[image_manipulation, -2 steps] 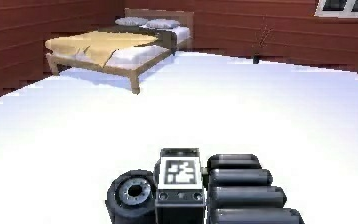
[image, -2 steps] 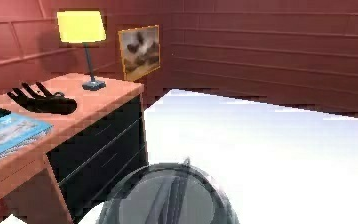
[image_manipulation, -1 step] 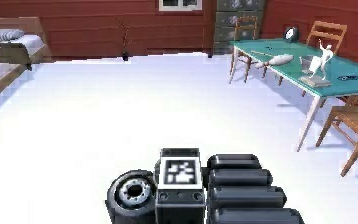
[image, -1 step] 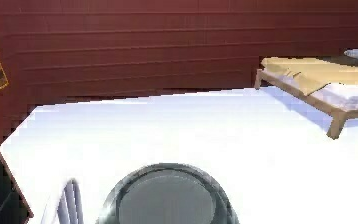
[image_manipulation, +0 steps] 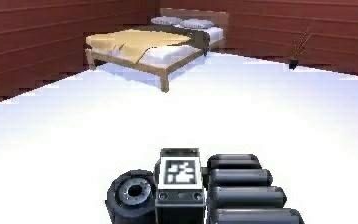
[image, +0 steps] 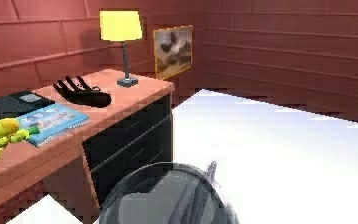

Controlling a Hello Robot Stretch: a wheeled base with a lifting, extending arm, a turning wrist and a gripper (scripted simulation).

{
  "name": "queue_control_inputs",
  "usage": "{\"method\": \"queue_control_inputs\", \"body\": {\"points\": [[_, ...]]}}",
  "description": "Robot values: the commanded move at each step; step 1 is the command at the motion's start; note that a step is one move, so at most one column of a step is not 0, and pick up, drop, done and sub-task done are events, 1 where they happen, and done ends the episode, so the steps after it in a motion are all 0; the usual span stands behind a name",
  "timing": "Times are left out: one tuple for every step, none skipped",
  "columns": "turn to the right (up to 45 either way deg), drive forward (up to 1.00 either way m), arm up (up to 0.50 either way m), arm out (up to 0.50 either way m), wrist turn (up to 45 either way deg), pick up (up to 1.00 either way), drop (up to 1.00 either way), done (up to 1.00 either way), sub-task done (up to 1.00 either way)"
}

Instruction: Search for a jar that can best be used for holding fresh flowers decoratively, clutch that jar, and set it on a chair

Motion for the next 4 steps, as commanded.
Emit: {"method": "queue_control_inputs", "body": {"points": [[-45.0,0.0,0.0,0.0,0.0,0.0,0.0,0.0,0.0],[-45.0,0.0,0.0,0.0,0.0,0.0,0.0,0.0,0.0],[-18.0,0.0,0.0,0.0,0.0,0.0,0.0,0.0,0.0],[0.0,0.0,0.0,0.32,0.0,0.0,0.0,0.0,0.0]]}}
